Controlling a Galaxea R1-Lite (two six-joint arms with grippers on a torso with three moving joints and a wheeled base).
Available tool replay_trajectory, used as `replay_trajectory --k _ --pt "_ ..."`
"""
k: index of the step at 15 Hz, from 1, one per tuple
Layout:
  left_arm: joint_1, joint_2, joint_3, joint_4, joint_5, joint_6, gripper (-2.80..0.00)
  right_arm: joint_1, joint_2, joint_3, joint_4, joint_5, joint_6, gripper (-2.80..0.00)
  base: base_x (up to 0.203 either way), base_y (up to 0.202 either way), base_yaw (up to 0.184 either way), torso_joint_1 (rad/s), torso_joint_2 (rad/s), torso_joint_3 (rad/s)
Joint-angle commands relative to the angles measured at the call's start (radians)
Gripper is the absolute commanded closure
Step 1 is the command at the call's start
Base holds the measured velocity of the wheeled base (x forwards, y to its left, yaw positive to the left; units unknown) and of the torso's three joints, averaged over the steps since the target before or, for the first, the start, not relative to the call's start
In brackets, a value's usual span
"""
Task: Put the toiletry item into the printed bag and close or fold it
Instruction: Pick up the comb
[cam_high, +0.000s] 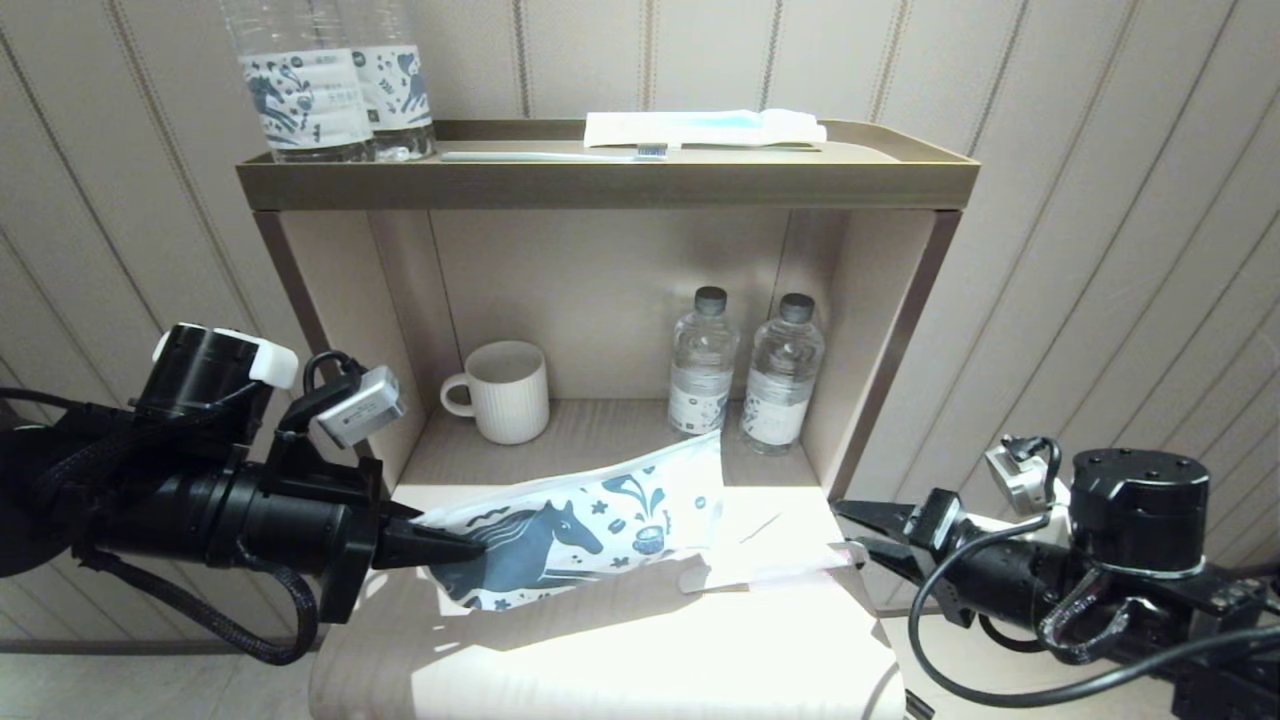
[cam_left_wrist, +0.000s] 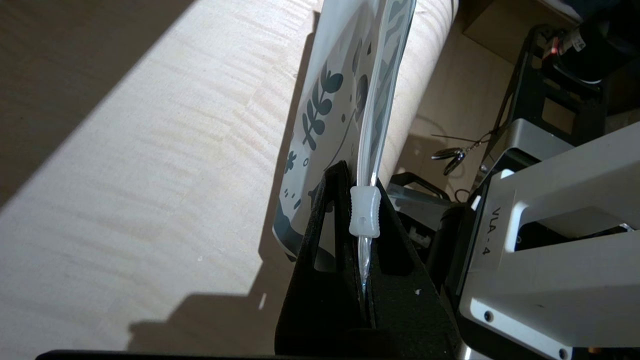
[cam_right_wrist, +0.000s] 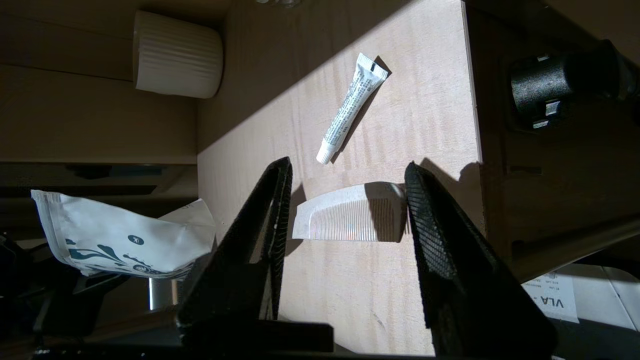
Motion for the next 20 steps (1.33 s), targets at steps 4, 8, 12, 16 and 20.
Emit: replay_trajectory --k 4,8,12,16,20 --pt "0.0 0.001 0.0 0.0 -0.005 0.002 0.0 0.0 0.0 -0.001 -0.008 0.002 0.005 0.0 0.0 0.0 0.0 0.0 0.0 0.0" --pt "-0.002 0.001 0.0 0.0 -0.005 0.002 0.0 0.0 -0.002 -0.001 -0.008 0.002 0.005 0.0 0.0 0.0 0.0 0.0 0.0 0.0" --pt "0.0 0.003 0.0 0.0 -0.005 0.002 0.0 0.033 -0.01 -0.002 0.025 0.004 -0.011 0.0 0.0 0.0 0.0 0.0 0.0 0.0" --pt "-0.002 0.001 0.0 0.0 -0.005 0.002 0.0 0.06 -0.012 -0.083 0.235 0.005 -0.071 0.0 0.0 0.0 0.0 0.0 0.0 0.0" --pt "-0.002 0.003 -0.002 0.0 -0.005 0.002 0.0 0.096 -0.005 -0.127 0.281 0.005 -0.087 0.0 0.0 0.0 0.0 0.0 0.0 0.0"
